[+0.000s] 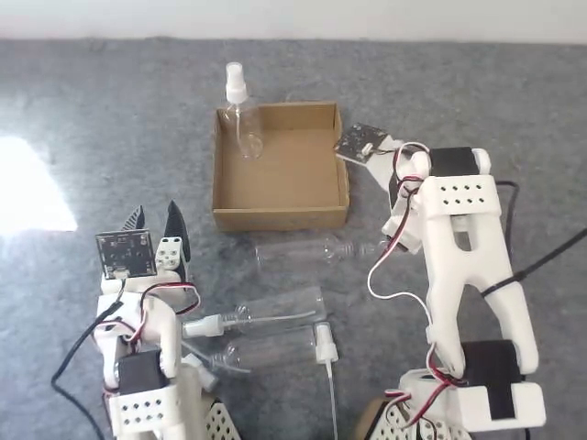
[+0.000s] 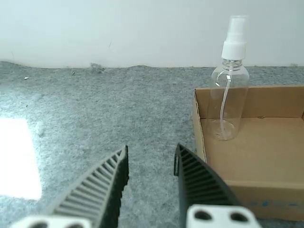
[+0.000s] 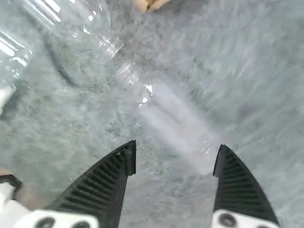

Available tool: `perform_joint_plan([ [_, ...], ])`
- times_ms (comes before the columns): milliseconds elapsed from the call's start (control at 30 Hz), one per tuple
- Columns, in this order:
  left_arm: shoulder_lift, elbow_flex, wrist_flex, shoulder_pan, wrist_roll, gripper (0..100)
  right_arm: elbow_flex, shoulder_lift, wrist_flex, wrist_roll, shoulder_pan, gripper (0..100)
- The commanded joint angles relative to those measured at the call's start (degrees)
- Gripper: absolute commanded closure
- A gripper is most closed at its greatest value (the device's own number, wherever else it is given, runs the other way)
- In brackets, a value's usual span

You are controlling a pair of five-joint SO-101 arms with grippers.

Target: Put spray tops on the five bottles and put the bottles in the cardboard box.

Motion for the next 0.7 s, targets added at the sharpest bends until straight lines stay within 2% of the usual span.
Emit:
perform_joint_plan([
  [0,-0.7,-0.4,0.09,-0.18,-0.44,85,1.05,-0.04,-2.51,4.13,-0.48,70.4],
  [133,-0.62,-0.4,0.09,-0.09,-0.44,85,3.16,-0.04,-2.51,7.74,-0.66,62.5],
  [400,-0.62,-0.4,0.09,0.0,-0.44,85,8.53,-0.04,-2.59,18.55,-1.63,68.2],
  [667,-0.62,-0.4,0.09,0.0,-0.44,85,8.97,0.04,-4.44,20.66,-2.15,70.0],
])
